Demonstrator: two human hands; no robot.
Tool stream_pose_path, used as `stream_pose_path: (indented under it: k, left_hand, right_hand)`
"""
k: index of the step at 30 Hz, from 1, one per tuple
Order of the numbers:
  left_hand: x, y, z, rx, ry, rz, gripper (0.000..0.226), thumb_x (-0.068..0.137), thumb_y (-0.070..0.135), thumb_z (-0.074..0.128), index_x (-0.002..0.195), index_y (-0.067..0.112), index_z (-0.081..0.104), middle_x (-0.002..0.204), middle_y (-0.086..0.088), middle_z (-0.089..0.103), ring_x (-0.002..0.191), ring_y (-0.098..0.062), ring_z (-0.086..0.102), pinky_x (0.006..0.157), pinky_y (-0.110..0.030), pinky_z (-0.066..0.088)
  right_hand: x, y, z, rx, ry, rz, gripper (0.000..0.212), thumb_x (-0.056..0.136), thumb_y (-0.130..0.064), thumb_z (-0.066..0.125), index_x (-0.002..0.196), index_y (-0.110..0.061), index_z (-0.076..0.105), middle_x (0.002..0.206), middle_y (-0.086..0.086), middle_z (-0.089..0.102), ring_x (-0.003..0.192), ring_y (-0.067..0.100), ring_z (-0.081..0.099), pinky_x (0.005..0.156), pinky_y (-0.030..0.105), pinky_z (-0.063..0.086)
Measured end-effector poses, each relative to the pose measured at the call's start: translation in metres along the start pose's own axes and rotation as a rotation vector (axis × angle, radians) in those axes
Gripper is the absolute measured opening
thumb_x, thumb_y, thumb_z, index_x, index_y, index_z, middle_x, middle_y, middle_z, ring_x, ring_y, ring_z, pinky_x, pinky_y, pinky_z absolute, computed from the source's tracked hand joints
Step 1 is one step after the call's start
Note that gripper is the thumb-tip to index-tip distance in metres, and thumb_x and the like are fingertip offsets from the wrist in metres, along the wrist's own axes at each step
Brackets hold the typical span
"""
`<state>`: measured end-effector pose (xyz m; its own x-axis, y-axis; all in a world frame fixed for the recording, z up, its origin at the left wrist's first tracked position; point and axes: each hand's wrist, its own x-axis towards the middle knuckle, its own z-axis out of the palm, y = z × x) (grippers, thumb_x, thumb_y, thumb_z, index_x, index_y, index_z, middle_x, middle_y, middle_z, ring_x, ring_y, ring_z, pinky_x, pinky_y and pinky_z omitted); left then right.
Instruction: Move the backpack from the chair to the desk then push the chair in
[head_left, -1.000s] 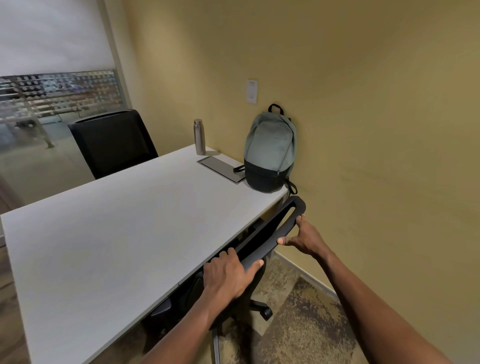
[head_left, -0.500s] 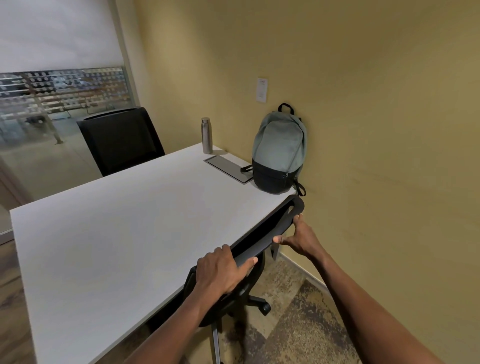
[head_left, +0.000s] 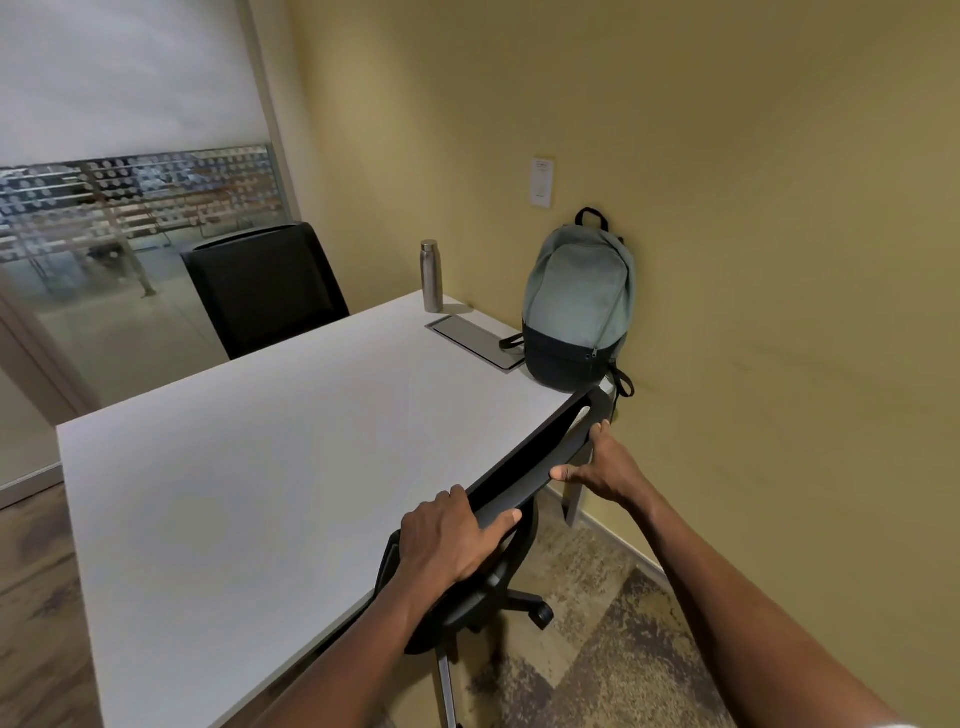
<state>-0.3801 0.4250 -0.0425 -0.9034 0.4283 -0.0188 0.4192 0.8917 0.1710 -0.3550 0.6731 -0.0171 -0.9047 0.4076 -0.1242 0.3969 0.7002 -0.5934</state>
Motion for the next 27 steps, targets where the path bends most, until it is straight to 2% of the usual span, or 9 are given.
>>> stream_pose_path:
  k: [4,7,12,16,18,20,22,23,27]
  left_hand:
    - [0.005,0.001,0.001,-0.011,0.006,0.0,0.087,0.074,0.095,0.022,0.099,0.017,0.052,0.099,-0.006,0.066,0.083,-0.026,0.062,0.067,-0.034,0.044]
    - [0.008,-0.001,0.002,-0.006,0.005,0.007,0.086,0.072,0.096,0.019,0.095,0.019,0.048,0.091,-0.002,0.06,0.075,-0.022,0.055,0.064,-0.033,0.04]
    - [0.01,-0.004,0.005,-0.036,0.024,0.011,0.085,0.068,0.099,0.018,0.092,0.022,0.047,0.084,0.002,0.055,0.072,-0.019,0.053,0.06,-0.031,0.037]
    - [0.009,-0.002,0.005,-0.034,0.026,0.001,0.093,0.067,0.1,0.017,0.097,0.019,0.052,0.093,-0.003,0.064,0.078,-0.024,0.059,0.063,-0.033,0.042]
    - [0.01,-0.001,0.005,-0.033,0.013,-0.004,0.1,0.065,0.101,0.017,0.105,0.017,0.054,0.102,-0.006,0.066,0.084,-0.026,0.062,0.065,-0.034,0.044]
    - [0.01,-0.001,0.004,-0.04,-0.013,-0.005,0.105,0.064,0.102,0.018,0.112,0.015,0.054,0.109,-0.008,0.066,0.09,-0.028,0.063,0.067,-0.035,0.044]
    - [0.011,-0.003,0.0,-0.071,-0.064,0.009,0.109,0.064,0.101,0.022,0.123,0.015,0.052,0.122,-0.01,0.063,0.103,-0.03,0.063,0.075,-0.038,0.047]
    - [0.011,-0.005,-0.002,-0.103,-0.1,0.023,0.108,0.067,0.099,0.024,0.129,0.015,0.05,0.129,-0.01,0.061,0.11,-0.031,0.061,0.083,-0.041,0.049]
    - [0.001,-0.017,-0.013,-0.284,-0.155,0.089,0.087,0.087,0.081,0.028,0.141,0.014,0.043,0.144,-0.012,0.053,0.128,-0.031,0.053,0.104,-0.051,0.046]
  right_hand:
    - [0.008,-0.001,-0.005,-0.035,-0.025,0.028,0.102,0.069,-0.048,0.085,0.139,0.007,0.034,0.153,0.027,0.029,0.135,0.041,0.039,0.105,0.044,0.041]
    - [0.01,0.001,-0.003,-0.04,-0.017,0.034,0.099,0.069,-0.048,0.085,0.135,0.007,0.037,0.152,0.028,0.029,0.133,0.042,0.04,0.102,0.045,0.042]
    - [0.009,0.002,-0.001,-0.026,-0.014,0.037,0.106,0.07,-0.049,0.084,0.142,0.007,0.03,0.154,0.026,0.025,0.137,0.041,0.036,0.108,0.047,0.04]
    - [0.001,0.0,0.001,-0.025,-0.007,0.014,0.107,0.075,-0.048,0.081,0.148,0.004,0.024,0.159,0.024,0.018,0.144,0.04,0.026,0.113,0.048,0.035]
    - [-0.006,-0.002,0.003,-0.091,0.022,0.009,0.098,0.079,-0.048,0.076,0.147,0.005,0.028,0.159,0.025,0.019,0.145,0.038,0.025,0.115,0.047,0.033]
    - [-0.015,-0.006,0.008,-0.156,0.06,-0.009,0.081,0.085,-0.047,0.071,0.14,0.003,0.04,0.154,0.025,0.031,0.141,0.038,0.033,0.111,0.047,0.036]
    - [-0.026,-0.011,0.014,-0.204,0.115,-0.028,0.06,0.09,-0.044,0.066,0.127,0.001,0.051,0.148,0.023,0.041,0.132,0.038,0.043,0.105,0.046,0.042]
    - [-0.032,-0.013,0.018,-0.208,0.128,-0.031,0.055,0.093,-0.042,0.063,0.126,0.0,0.051,0.149,0.022,0.04,0.132,0.038,0.043,0.105,0.046,0.041]
    - [-0.055,-0.013,0.029,-0.212,0.069,-0.057,0.068,0.098,-0.042,0.054,0.148,-0.002,0.032,0.161,0.019,0.02,0.147,0.035,0.024,0.118,0.045,0.025]
